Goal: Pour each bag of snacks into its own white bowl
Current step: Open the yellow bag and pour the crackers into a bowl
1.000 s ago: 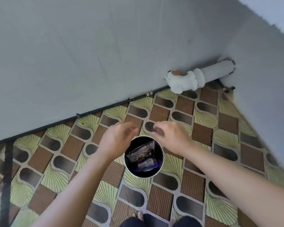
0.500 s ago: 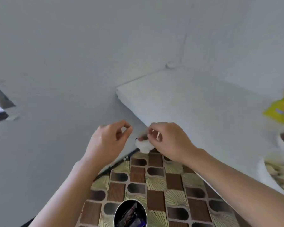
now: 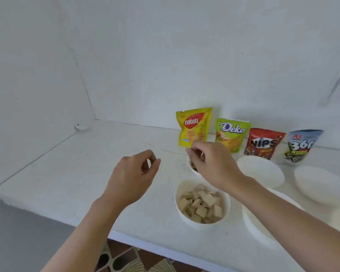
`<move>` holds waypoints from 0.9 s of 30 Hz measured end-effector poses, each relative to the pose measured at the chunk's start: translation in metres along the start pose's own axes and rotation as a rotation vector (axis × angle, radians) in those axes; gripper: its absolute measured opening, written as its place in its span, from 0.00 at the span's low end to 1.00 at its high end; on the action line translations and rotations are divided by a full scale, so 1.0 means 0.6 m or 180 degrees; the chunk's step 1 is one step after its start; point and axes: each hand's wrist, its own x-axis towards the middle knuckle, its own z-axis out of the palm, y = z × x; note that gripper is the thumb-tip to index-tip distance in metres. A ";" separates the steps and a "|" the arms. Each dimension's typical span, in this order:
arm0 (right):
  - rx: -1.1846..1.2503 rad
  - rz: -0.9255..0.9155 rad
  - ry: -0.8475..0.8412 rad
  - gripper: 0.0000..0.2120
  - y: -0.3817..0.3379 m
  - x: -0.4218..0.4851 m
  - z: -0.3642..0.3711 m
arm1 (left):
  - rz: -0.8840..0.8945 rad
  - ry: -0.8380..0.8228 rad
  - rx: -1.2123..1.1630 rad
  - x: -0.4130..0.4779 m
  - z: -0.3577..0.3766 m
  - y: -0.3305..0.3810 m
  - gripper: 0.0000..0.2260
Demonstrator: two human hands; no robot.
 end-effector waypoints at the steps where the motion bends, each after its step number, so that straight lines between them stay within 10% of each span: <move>1: -0.0026 0.0082 -0.0016 0.10 0.032 0.000 -0.013 | 0.0094 -0.0057 -0.0019 0.021 0.026 0.010 0.05; 17: -0.0497 0.0096 -0.0058 0.02 0.299 0.259 -0.024 | 0.0262 0.0190 0.0050 0.393 0.197 0.012 0.05; 27: -0.1213 0.0216 -0.0606 0.19 0.339 0.397 0.069 | 0.0265 -0.0343 0.0568 0.530 0.273 -0.055 0.19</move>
